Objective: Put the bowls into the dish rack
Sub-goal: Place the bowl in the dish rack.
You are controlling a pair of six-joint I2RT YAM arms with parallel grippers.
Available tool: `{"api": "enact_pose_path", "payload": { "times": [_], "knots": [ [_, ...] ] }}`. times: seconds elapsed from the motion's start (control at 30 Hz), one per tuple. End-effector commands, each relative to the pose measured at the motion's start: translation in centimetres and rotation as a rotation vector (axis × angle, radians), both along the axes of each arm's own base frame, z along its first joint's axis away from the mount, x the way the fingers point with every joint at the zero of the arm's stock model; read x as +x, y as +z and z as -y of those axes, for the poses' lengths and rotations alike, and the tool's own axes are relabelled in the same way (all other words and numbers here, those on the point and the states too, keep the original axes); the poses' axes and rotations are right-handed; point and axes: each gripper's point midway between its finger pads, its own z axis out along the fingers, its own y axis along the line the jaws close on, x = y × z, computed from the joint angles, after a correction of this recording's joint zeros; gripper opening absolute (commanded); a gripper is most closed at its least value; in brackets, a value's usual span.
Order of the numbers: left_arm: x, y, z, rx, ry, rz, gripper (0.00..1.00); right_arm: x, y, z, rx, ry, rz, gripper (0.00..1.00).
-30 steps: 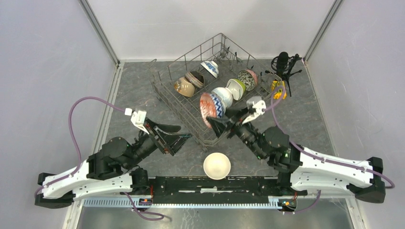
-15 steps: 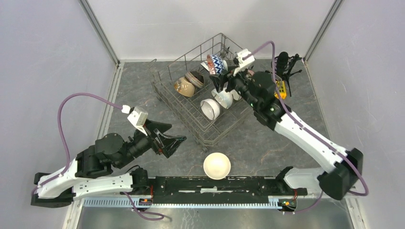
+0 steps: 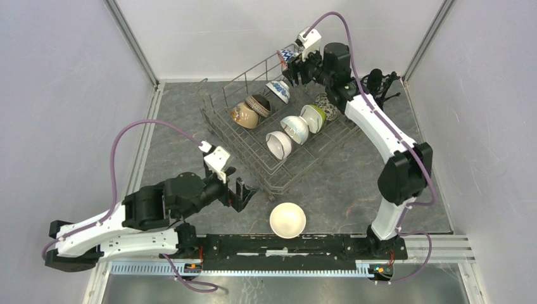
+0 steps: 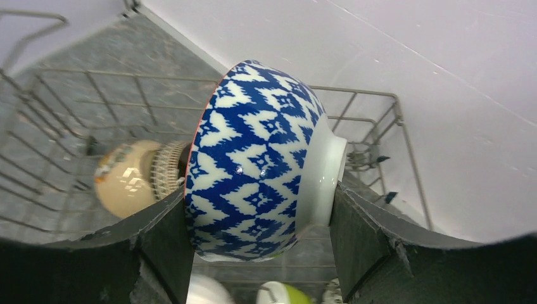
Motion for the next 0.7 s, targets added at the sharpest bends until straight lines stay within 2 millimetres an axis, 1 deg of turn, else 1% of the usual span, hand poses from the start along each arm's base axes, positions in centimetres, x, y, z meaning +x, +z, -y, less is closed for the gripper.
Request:
{"api": "enact_pose_path", "payload": {
  "times": [0.0,0.17,0.3,0.4,0.5,0.67],
  "knots": [
    [1.6,0.4,0.4,0.055,0.019,0.063,1.00,2.7,1.3,0.7,-0.132,0.039,0.111,0.00],
    [3.6,-0.9,0.9,0.068,0.034,-0.031,1.00,6.2,-0.9,2.6,-0.211,0.005,0.125,0.00],
    [5.4,-1.5,0.8,0.062,0.060,-0.079,1.00,8.0,-2.3,3.5,-0.271,-0.005,0.152,0.00],
    [6.6,-2.6,0.7,0.075,0.085,-0.103,1.00,9.5,-3.7,3.9,-0.321,-0.024,0.167,0.00],
    [7.4,-3.7,0.7,0.062,0.091,-0.142,1.00,10.7,-4.6,4.0,-0.357,-0.025,0.190,0.00],
    [8.1,-4.3,0.2,0.028,0.101,-0.167,1.00,12.3,-5.6,4.1,-0.400,-0.025,0.217,0.00]
  ]
}}
